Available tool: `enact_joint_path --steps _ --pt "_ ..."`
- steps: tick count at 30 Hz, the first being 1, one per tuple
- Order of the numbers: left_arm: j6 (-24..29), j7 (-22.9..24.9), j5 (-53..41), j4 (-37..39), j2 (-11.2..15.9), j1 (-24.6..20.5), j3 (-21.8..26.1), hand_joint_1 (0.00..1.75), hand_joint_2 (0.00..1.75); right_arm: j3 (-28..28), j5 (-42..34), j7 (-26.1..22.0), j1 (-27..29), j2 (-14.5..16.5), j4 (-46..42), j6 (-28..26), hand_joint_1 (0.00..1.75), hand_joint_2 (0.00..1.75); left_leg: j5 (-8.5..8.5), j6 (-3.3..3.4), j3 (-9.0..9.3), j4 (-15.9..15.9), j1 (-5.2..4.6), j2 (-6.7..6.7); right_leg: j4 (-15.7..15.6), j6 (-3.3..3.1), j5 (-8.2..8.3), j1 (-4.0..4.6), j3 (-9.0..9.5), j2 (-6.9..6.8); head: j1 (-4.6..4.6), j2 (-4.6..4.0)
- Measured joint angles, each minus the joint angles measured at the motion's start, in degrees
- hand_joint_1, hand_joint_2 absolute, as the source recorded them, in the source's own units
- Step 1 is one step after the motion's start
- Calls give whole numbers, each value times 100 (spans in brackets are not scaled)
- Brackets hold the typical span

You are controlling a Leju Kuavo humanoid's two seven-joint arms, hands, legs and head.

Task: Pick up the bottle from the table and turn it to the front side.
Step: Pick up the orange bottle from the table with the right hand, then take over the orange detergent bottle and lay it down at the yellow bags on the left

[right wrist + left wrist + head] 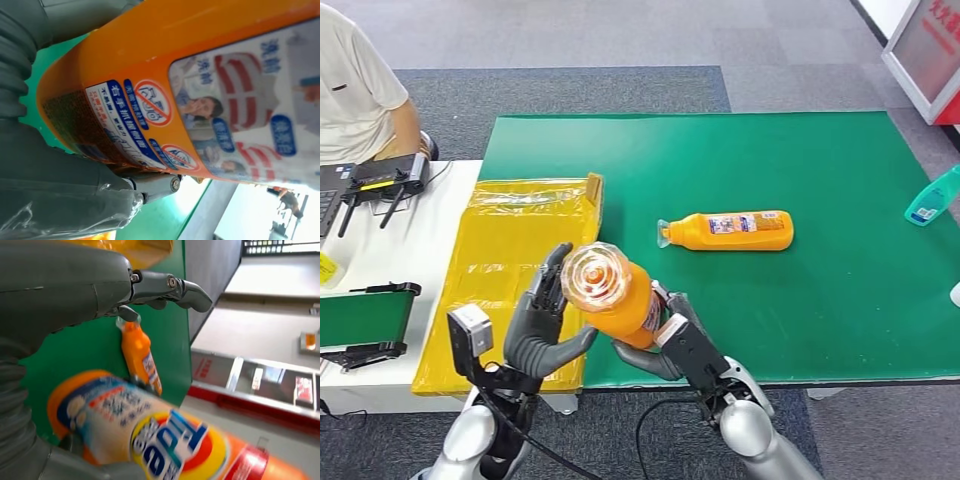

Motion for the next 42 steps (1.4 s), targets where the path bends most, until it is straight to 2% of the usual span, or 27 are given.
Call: enact_joint_path --steps 5,11,17,28,32,42 --pt "-80 45 -26 104 1 -223 -665 0 175 -15 84 24 -76 126 172 -239 175 175 -1 0 -1 0 0 0 0 0 0 0 -1 0 -1 0" --pt "210 158 -656 207 37 -539 -1085 0 175 -15 319 9 -121 170 370 -432 175 175 0 -1 0 0 1 0 0 -1 0 1 -1 0 0 0" --pt "631 221 -1460 214 58 -726 -1339 0 175 -14 494 2 -114 178 459 -492 175 175 0 0 -1 0 0 0 0 0 0 0 -1 0 0 0" --pt "938 236 -1980 213 106 -800 -1436 2 175 -15 671 60 -88 186 501 -510 175 175 0 -1 0 0 1 1 0 -1 0 1 -3 1 0 0" --pt "993 290 -2180 213 126 -808 -1437 175 175 -27 838 155 -92 186 527 -554 175 175 0 0 -1 0 0 1 0 0 0 1 -3 1 1 0" --pt "938 154 -2257 215 176 -851 -1433 175 175 -27 626 51 4 187 522 -497 175 175 0 -1 -1 0 1 1 0 -1 0 1 -2 1 1 0"
